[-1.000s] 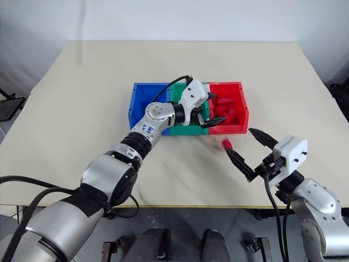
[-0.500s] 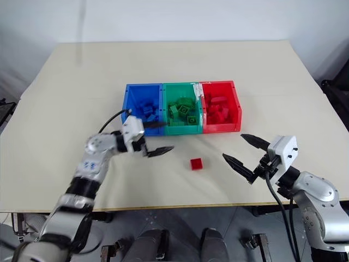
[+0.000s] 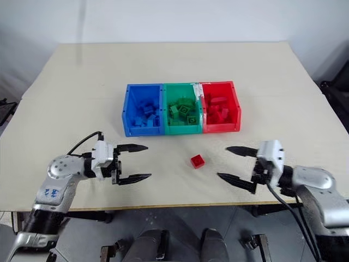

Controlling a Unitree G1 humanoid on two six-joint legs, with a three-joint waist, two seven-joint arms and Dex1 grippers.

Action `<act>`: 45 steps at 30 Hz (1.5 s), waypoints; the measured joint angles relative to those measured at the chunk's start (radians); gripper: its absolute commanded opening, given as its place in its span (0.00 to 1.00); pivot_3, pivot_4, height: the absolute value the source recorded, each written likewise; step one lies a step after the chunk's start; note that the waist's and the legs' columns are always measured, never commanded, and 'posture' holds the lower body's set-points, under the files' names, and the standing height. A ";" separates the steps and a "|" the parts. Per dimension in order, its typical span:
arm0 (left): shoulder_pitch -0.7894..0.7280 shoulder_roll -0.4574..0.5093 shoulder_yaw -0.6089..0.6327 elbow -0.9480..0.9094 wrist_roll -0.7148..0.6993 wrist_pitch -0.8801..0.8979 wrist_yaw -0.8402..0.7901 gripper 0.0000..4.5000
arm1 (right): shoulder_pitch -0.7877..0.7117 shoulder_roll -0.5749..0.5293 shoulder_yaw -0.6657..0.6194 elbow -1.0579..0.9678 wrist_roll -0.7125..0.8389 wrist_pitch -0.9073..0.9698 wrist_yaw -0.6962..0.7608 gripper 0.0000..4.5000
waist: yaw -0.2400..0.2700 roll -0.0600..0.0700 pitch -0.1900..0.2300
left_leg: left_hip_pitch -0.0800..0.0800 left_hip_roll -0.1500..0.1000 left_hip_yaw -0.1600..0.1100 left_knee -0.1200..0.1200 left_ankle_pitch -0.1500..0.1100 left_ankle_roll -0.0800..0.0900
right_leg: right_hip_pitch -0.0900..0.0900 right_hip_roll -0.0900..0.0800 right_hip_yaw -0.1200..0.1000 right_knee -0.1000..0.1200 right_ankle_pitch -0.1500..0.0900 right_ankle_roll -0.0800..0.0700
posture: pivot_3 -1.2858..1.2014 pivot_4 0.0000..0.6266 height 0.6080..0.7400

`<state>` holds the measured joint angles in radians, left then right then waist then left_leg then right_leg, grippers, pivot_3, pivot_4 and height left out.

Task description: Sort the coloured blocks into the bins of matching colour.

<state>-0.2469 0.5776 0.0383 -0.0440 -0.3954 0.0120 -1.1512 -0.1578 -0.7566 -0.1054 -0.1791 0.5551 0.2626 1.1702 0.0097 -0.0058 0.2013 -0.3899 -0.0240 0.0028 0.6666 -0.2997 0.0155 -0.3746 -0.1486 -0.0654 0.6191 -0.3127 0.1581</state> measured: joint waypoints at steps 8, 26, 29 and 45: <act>0.090 0.029 0.031 -0.111 -0.034 0.057 0.041 0.99 | -0.271 0.097 0.251 0.342 -0.205 -0.123 0.124 1.00 | -0.008 0.000 0.000 | 0.000 -0.001 0.000 0.000 0.000 0.000 | 0.000 0.000 0.000 0.000 0.000 0.000 | 0.52 0.24 1.00; 0.157 0.047 0.040 -0.222 -0.051 0.121 0.104 1.00 | -0.552 0.278 0.313 0.840 -0.339 -0.375 0.258 0.41 | -0.014 0.000 0.000 | 0.000 0.000 0.000 0.000 -0.001 -0.001 | -0.001 0.000 0.000 0.000 0.000 -0.001 | 0.52 0.24 1.00; 0.157 0.047 0.040 -0.222 -0.051 0.121 0.115 1.00 | -0.512 0.278 0.280 0.789 -0.315 -0.333 0.243 0.41 | -0.013 0.000 0.000 | 0.000 0.000 0.000 0.000 -0.001 -0.001 | -0.001 0.000 0.000 0.000 0.000 -0.001 | 0.52 0.24 1.00; 0.085 -0.035 0.072 -0.231 -0.112 0.190 0.272 1.00 | -0.815 0.342 0.008 0.933 -0.339 -0.288 -0.431 0.41 | -0.028 0.001 0.000 | 0.000 0.001 0.002 -0.003 -0.001 -0.002 | -0.004 0.000 0.000 0.001 0.000 -0.001 | 0.52 0.24 1.00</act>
<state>-0.1624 0.5427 0.1102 -0.2746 -0.5072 0.2017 -0.8791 -0.9726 -0.4147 -0.0970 0.7541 0.2165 -0.0251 0.7397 -0.0181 -0.0050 0.2016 -0.3901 -0.0232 0.0050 0.6641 -0.3006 0.0135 -0.3781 -0.1481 -0.0652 0.6198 -0.3127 0.1567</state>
